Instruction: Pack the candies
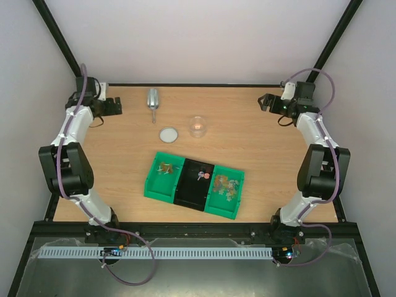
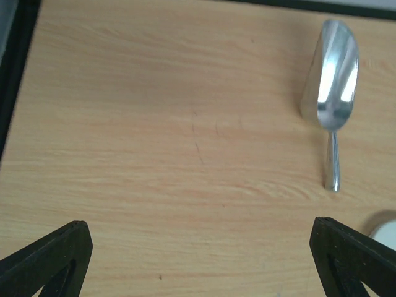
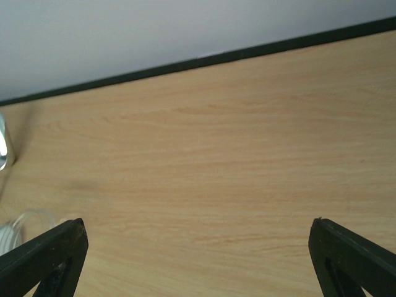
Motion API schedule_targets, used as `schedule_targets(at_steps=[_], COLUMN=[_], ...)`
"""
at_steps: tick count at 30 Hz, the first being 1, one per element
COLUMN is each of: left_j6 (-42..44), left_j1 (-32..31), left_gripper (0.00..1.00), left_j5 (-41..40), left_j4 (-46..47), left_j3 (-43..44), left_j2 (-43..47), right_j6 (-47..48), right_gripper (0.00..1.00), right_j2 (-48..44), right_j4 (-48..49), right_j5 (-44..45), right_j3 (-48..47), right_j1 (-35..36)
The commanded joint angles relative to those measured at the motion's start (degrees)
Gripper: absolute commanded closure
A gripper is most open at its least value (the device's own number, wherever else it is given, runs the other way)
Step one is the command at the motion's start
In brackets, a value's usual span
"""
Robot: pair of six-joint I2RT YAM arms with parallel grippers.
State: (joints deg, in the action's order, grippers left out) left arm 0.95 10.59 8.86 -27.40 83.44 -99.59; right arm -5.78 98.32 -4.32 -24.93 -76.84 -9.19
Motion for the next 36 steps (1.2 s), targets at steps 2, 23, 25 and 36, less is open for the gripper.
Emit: schedule_targets(at_steps=[2,23,25,36], left_j6=[0.64,-5.77,-6.8,-9.44], left_j1=[-4.78,-22.86,-23.1,-23.42], left_gripper=[0.01,0.02,0.05,0.14], left_j5=[-4.68,-18.16,-18.89,-24.99], left_j4=[3.25,20.33,20.55,19.71], left_j3=[-4.49,-7.46,-5.55,4.3], left_j2=[3.19,-7.31,-10.61,-24.35], right_j6=[2.06,5.77,5.69,6.3], right_gripper=[0.01,0.01,0.01,0.02], right_j2=[-3.59,-7.77,-7.63,-8.74], right_j4=[-3.33,-7.03,-7.21,-8.15], right_j5=[1.14,3.42,3.41,3.83], right_j3=[2.86,5.28,5.32,6.13], right_j1=[2.51,4.85,4.89,4.97])
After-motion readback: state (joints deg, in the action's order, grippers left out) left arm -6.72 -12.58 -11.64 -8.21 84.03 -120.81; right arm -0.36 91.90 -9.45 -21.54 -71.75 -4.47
